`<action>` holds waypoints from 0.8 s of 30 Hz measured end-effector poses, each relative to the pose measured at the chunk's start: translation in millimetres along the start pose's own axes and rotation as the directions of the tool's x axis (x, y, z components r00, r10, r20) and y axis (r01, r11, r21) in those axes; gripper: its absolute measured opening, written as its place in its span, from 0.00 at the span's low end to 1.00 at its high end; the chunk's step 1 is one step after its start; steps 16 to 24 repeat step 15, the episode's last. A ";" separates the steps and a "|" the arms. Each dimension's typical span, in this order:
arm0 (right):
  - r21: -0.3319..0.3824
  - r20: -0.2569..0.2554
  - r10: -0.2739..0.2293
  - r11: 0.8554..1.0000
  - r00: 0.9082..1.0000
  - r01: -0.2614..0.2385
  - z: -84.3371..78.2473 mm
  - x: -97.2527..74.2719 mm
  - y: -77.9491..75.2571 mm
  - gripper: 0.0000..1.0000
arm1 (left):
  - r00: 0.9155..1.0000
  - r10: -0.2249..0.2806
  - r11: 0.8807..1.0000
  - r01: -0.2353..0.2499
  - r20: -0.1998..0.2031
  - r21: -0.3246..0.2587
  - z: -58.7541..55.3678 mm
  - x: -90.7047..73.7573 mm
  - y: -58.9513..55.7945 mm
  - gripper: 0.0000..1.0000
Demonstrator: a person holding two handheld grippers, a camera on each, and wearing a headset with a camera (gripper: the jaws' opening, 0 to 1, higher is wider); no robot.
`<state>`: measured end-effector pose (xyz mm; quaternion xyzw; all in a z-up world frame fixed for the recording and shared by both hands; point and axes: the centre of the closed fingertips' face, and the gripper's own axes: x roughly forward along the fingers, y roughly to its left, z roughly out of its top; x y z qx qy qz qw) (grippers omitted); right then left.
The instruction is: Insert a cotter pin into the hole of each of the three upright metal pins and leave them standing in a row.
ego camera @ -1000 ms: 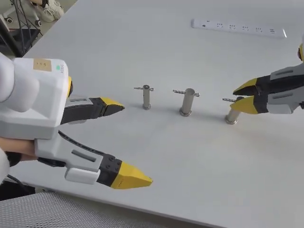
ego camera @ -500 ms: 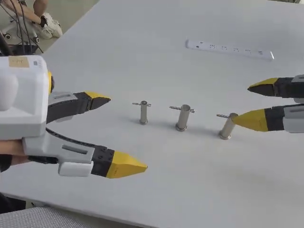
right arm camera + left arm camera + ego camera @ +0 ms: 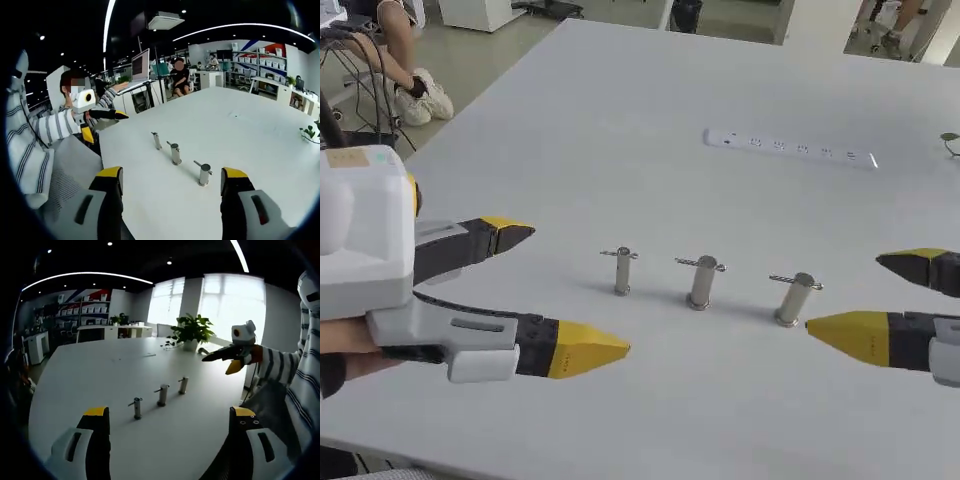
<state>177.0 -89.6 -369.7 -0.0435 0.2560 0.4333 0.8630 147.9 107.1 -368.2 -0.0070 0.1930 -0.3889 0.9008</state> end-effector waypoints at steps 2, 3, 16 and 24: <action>0.033 -0.008 -0.015 0.999 1.000 0.015 -9.2 -1.6 1.5 0.81 | 1.000 0.005 1.000 -0.005 -0.015 0.021 -3.9 -2.1 0.7 0.99; 0.057 -0.011 -0.024 0.998 1.000 0.024 -13.3 -2.0 1.9 0.82 | 1.000 0.004 1.000 -0.003 -0.029 0.028 -7.1 -3.0 0.4 0.99; 0.199 -0.058 -0.092 0.975 0.994 0.101 -35.1 -11.2 3.9 0.92 | 0.997 0.002 0.999 -0.006 -0.083 -0.038 -31.6 -12.1 -7.3 0.99; 0.199 -0.058 -0.092 0.975 0.994 0.101 -35.1 -11.2 3.9 0.92 | 0.997 0.002 0.999 -0.006 -0.083 -0.038 -31.6 -12.1 -7.3 0.99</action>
